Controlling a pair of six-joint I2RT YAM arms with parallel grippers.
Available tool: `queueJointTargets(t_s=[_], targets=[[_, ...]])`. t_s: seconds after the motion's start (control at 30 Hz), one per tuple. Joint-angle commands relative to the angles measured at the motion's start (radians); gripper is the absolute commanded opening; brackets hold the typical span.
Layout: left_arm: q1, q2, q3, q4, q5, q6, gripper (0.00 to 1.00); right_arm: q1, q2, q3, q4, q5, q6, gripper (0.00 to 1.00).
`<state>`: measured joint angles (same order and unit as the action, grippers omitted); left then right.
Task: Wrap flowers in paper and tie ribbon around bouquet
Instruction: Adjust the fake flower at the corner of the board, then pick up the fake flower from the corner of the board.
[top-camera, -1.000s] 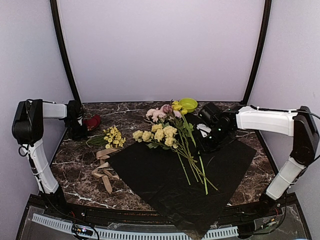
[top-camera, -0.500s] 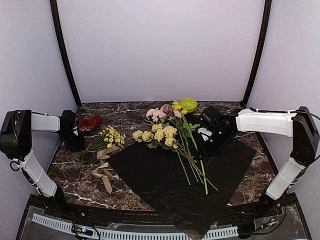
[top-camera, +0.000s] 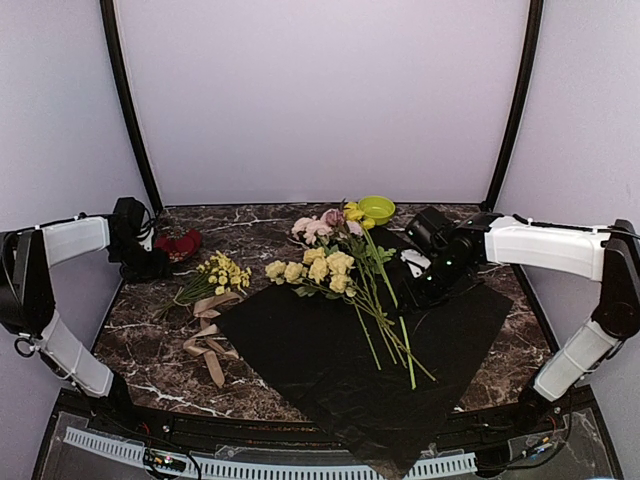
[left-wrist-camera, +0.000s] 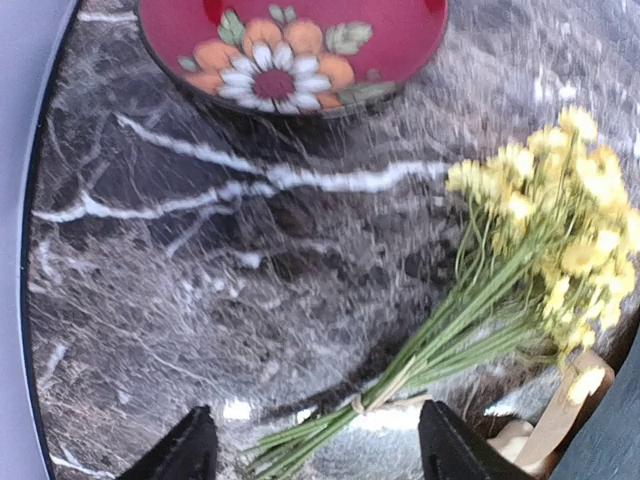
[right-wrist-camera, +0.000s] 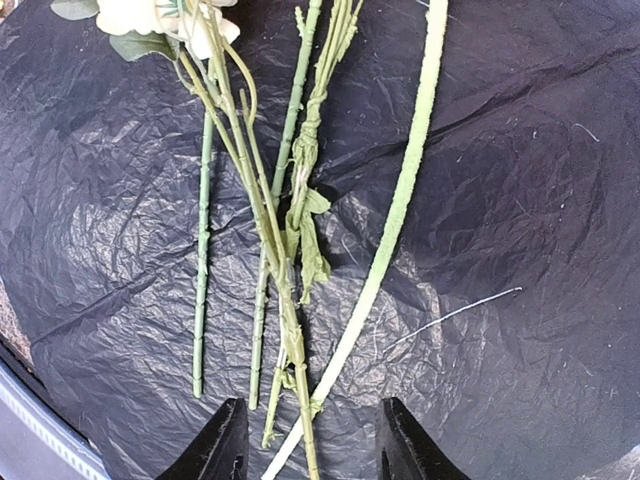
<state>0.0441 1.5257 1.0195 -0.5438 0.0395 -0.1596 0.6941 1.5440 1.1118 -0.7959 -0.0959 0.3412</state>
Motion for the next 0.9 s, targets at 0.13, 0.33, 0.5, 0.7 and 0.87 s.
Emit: queueJointTargets(t_s=[0.13, 0.33, 0.5, 0.7, 0.87], targets=[[-0.066, 0.055, -0.004, -0.114, -0.001, 0.100, 0.76, 0.015, -0.018, -0.025, 0.006, -0.003, 0.004, 0.44], [-0.096, 0.090, -0.026, -0.060, -0.082, 0.166, 0.77, 0.018, -0.024, -0.031, -0.001, -0.002, -0.003, 0.45], [-0.098, 0.171, -0.027, -0.040, -0.117, 0.201, 0.76, 0.019, -0.049, -0.040, 0.013, -0.019, 0.004, 0.46], [-0.110, 0.251, -0.021, 0.002, -0.127, 0.228, 0.78, 0.026, -0.049, -0.033, -0.002, -0.023, -0.004, 0.47], [-0.122, 0.287, -0.005, 0.016, -0.121, 0.247, 0.72, 0.028, -0.065, -0.059, 0.004, -0.023, 0.002, 0.47]])
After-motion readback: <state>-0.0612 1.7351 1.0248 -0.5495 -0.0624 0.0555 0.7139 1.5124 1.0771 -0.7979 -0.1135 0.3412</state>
